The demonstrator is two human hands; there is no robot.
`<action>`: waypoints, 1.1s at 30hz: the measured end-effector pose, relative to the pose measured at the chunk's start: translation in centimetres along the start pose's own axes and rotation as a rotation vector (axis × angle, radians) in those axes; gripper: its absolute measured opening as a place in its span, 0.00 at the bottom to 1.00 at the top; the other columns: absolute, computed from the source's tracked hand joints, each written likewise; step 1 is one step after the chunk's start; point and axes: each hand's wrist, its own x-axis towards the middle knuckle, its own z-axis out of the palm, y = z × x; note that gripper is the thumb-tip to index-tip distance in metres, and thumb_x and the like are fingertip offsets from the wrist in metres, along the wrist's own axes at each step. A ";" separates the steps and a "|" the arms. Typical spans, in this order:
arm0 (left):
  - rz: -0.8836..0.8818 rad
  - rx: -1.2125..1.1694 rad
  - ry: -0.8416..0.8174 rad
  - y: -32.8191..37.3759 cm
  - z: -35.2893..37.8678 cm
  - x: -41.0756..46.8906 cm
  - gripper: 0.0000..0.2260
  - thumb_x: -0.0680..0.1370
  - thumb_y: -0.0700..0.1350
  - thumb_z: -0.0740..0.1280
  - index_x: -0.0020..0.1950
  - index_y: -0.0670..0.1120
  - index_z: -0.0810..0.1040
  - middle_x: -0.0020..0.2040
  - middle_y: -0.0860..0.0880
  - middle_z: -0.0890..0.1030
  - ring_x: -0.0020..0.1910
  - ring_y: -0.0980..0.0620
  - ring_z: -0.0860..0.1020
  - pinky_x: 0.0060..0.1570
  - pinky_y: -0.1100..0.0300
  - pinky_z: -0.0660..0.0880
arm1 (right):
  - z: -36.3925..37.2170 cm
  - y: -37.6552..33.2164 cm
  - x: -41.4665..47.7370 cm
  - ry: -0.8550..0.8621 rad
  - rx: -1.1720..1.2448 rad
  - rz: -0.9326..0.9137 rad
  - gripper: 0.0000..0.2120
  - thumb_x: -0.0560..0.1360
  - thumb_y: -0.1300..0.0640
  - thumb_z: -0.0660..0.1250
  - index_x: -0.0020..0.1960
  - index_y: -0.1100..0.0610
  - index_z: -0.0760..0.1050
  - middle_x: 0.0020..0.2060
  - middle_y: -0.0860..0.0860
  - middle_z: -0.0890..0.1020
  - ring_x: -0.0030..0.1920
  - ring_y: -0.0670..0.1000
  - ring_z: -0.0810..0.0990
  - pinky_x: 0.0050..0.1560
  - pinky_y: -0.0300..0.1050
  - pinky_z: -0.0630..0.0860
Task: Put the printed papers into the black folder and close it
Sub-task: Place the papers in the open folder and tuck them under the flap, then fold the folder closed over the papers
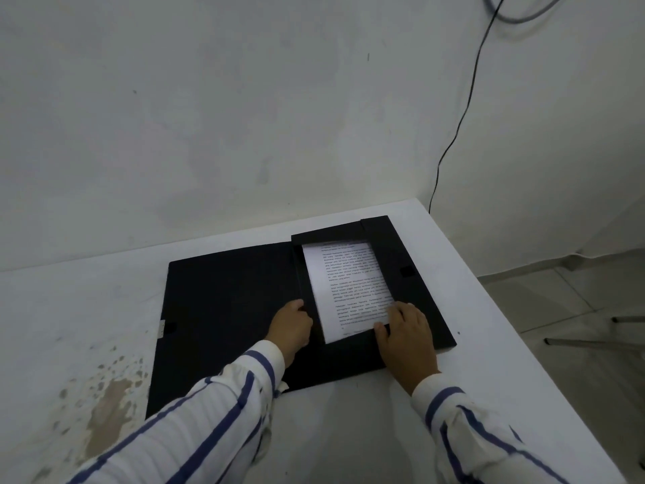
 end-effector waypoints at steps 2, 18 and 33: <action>0.009 0.008 0.054 -0.8 -2.0 -0.3 0.25 0.78 0.36 0.59 0.76 0.45 0.63 0.66 0.40 0.74 0.56 0.45 0.77 0.55 0.54 0.77 | 0.5 -2.0 -0.3 -0.029 0.017 -0.058 0.18 0.76 0.52 0.60 0.61 0.62 0.71 0.62 0.61 0.75 0.65 0.60 0.69 0.69 0.55 0.64; -0.128 0.035 0.465 -8.3 -17.5 -4.5 0.03 0.74 0.43 0.64 0.46 0.46 0.74 0.58 0.38 0.78 0.54 0.36 0.78 0.58 0.44 0.77 | 7.8 -16.0 -5.4 -0.495 -0.143 -0.353 0.28 0.75 0.47 0.62 0.71 0.52 0.58 0.74 0.57 0.56 0.73 0.59 0.53 0.72 0.59 0.55; -0.145 -0.374 0.310 -7.9 -21.3 -3.5 0.08 0.76 0.39 0.61 0.38 0.42 0.74 0.39 0.42 0.76 0.38 0.44 0.74 0.40 0.55 0.73 | 7.9 -17.1 -6.5 -0.496 -0.017 -0.281 0.26 0.76 0.47 0.60 0.71 0.52 0.58 0.74 0.55 0.58 0.74 0.57 0.53 0.74 0.56 0.54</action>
